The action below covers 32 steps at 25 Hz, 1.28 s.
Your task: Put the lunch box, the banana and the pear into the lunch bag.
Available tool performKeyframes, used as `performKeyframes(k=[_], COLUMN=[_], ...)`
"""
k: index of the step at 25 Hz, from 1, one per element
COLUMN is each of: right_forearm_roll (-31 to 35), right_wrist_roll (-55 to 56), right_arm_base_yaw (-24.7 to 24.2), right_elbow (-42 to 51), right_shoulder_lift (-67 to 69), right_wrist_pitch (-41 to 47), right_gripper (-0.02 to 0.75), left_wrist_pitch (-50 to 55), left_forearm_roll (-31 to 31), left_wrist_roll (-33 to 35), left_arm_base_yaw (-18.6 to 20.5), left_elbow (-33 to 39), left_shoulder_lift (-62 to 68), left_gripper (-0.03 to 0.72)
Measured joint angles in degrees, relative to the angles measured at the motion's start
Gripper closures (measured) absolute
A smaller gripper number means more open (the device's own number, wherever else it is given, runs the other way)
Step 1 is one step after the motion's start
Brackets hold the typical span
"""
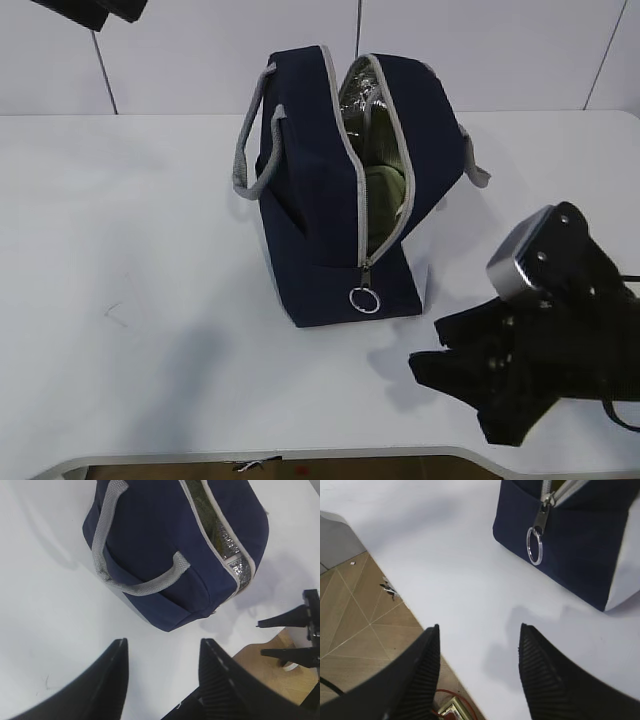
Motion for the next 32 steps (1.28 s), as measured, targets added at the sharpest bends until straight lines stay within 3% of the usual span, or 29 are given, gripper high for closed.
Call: performKeyframes(k=[18, 32], right_forearm_roll=[0.12, 0.12], right_wrist_roll=[-1.42, -2.03], right_arm_base_yaw=[0.0, 0.0], right_elbow=[-12.44, -16.51], right_shoulder_lift=[14.72, 21.76], right_wrist_pitch=[3.27, 5.42], right_gripper=[0.287, 0.287], left_wrist_pitch=[0.0, 0.0], left_forearm_roll=[0.0, 0.0], left_wrist_roll=[-0.32, -0.44], left_arm_base_yaw=[0.0, 0.0], left_elbow=[0.0, 0.0], left_shoulder_lift=[0.0, 0.0], left_gripper=[0.34, 0.34])
